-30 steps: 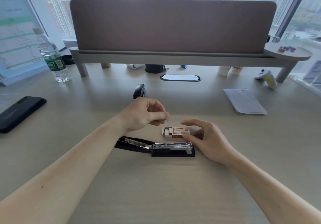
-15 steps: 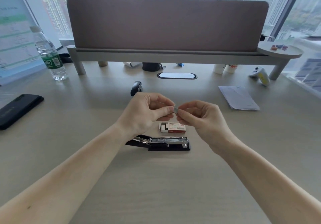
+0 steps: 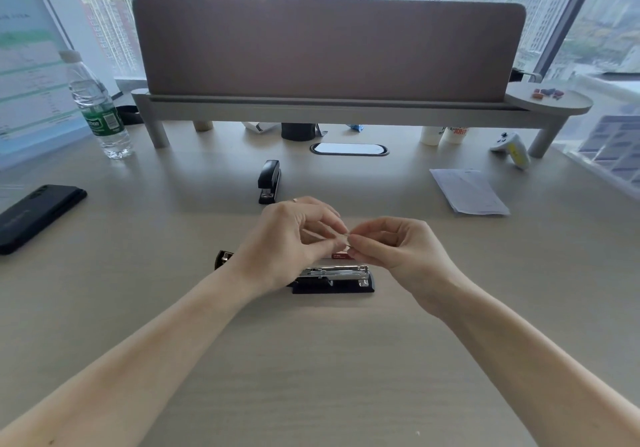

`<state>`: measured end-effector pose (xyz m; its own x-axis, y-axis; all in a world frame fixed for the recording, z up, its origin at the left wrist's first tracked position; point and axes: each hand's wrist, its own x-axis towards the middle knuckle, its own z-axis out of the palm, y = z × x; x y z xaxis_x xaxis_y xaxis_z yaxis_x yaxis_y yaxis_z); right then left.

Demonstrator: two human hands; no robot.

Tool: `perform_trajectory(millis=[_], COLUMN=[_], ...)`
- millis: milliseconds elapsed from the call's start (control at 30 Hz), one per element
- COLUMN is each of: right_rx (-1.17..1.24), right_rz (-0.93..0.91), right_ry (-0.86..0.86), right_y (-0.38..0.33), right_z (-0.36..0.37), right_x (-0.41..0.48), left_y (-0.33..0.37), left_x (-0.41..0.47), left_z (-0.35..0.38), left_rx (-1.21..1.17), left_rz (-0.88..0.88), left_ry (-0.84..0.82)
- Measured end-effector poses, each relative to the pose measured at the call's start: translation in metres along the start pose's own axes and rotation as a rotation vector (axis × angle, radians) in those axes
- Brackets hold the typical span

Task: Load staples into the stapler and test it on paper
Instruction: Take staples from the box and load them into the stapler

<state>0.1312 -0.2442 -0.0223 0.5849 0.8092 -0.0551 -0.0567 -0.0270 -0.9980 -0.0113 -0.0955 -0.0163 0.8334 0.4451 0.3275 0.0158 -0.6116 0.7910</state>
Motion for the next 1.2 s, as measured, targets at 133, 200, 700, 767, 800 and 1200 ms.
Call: perform_trajectory(millis=[133,200,700,767,800,1200], right_rx=[0.056,0.087,-0.551,-0.537,-0.527,-0.496], right_rz=[0.036,0.050,-0.224,-0.228,-0.232,-0.244], right_ry=[-0.032,-0.028,0.085,0.080,0.076,0.055], right_y=[0.003,0.005,0.055,0.056,0.056,0.059], right_z=[-0.002,-0.003,-0.028,-0.028,-0.028,-0.028], right_x=[-0.001,-0.001,-0.016,-0.015,-0.014,-0.014], left_y=[0.001,0.002,-0.014,-0.012,-0.012,-0.010], left_x=[-0.002,-0.004,-0.010,-0.009,-0.008,-0.003], left_z=[0.000,0.001,0.012,0.011,0.011,0.021], left_rx=[0.195,0.220,0.295,0.308,0.322,0.380], left_rz=[0.241,0.281,0.002,0.002,0.007,0.036], left_ry=[-0.015,0.009,-0.132,-0.137,-0.140,-0.152])
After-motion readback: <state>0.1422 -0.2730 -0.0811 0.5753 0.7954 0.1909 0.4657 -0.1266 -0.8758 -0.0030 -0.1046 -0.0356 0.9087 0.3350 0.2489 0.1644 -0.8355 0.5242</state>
